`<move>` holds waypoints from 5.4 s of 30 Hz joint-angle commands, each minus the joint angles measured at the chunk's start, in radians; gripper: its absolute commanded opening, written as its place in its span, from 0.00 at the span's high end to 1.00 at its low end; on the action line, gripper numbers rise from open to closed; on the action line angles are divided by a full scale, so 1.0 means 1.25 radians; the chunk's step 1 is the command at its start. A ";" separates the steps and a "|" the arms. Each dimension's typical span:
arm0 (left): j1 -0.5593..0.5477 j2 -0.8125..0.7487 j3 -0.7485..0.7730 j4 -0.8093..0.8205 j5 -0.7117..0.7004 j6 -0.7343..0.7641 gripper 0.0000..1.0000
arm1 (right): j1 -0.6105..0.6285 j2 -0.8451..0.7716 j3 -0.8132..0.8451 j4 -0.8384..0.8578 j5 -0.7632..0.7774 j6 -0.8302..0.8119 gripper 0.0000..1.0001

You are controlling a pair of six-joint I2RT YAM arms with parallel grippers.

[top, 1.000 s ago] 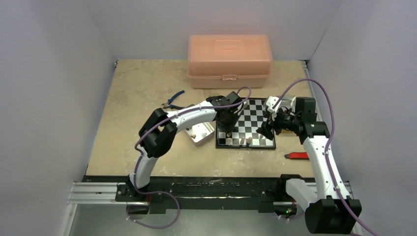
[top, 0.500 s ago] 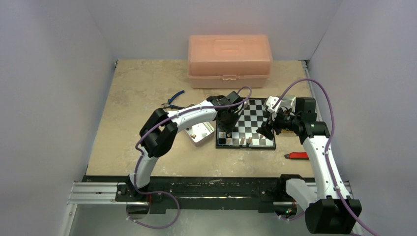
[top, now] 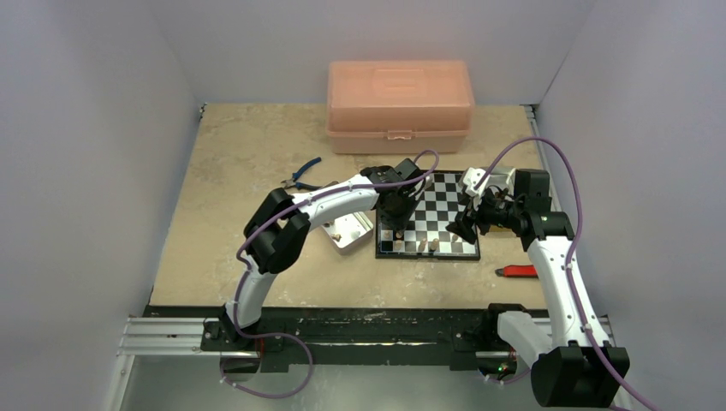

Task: Set up the chess pieces on the board

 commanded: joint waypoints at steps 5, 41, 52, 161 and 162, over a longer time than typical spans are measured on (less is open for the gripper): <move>-0.005 0.008 0.033 -0.006 -0.018 0.022 0.83 | -0.004 -0.003 -0.001 -0.004 -0.010 -0.011 0.24; -0.003 -0.164 -0.039 0.025 -0.074 0.062 0.62 | -0.004 0.013 0.001 -0.008 -0.014 -0.019 0.24; 0.042 -0.463 -0.342 0.119 -0.124 0.093 0.64 | -0.003 0.045 0.015 -0.075 -0.086 -0.110 0.23; 0.138 -0.358 -0.212 -0.075 -0.041 0.124 1.00 | -0.090 0.044 0.015 -0.137 -0.149 -0.210 0.23; 0.126 -0.352 -0.202 -0.076 -0.037 0.118 1.00 | -0.089 0.043 0.015 -0.137 -0.150 -0.211 0.23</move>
